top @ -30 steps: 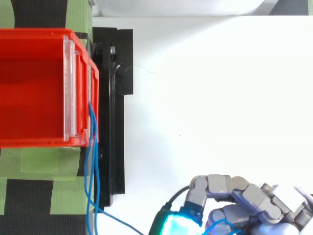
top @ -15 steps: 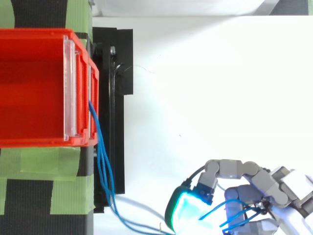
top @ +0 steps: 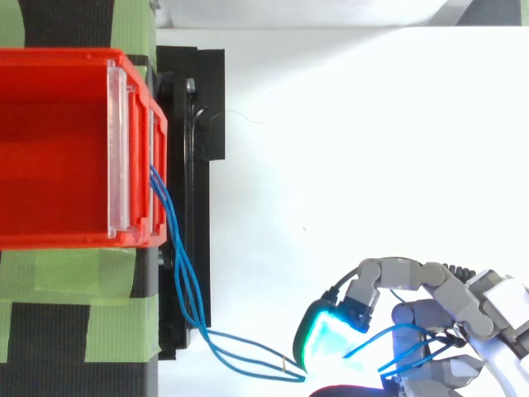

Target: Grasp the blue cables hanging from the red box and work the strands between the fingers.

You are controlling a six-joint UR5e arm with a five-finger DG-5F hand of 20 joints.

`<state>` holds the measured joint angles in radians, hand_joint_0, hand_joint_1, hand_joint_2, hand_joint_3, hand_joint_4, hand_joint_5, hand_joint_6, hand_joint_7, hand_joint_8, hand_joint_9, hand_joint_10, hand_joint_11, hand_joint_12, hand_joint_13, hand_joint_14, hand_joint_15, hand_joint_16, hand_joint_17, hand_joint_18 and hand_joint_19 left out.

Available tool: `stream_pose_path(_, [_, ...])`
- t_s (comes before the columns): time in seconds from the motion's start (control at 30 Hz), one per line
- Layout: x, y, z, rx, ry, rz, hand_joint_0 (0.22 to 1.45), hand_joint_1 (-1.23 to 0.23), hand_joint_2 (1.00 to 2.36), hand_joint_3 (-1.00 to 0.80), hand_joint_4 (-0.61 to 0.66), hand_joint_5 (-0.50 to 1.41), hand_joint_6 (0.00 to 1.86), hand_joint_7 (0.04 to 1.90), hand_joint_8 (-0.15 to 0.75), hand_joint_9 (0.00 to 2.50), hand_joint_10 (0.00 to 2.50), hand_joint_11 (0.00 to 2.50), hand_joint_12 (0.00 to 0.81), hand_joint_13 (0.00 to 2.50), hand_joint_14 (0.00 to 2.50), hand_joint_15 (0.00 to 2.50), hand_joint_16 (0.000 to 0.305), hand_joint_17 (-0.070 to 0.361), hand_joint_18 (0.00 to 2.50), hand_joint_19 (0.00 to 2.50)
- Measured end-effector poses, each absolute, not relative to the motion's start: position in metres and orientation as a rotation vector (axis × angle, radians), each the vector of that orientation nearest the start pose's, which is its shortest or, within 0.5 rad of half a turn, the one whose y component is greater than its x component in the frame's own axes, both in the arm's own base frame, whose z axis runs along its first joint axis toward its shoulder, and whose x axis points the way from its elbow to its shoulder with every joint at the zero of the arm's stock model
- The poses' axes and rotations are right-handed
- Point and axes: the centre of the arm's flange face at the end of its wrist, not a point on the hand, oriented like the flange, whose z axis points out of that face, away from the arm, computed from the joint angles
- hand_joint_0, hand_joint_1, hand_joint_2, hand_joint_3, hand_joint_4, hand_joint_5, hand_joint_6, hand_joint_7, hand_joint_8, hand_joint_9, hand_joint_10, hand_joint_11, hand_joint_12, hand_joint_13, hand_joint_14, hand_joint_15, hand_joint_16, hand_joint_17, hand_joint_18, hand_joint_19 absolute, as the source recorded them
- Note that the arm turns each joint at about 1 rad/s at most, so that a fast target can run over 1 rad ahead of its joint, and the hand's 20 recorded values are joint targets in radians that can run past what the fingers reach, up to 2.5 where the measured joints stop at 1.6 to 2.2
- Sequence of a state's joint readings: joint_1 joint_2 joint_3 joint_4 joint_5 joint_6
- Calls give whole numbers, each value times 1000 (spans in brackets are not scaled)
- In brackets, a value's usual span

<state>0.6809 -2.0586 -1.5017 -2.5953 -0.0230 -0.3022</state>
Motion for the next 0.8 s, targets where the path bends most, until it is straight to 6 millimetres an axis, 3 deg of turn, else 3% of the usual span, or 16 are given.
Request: stream_pose_path(0.8, [588,177,279,1418,701,384,907,-606,1016,-572,241,152,1014,1220,384,987,2500,2500,419,1081,2500,1644,46,104,1462,1184])
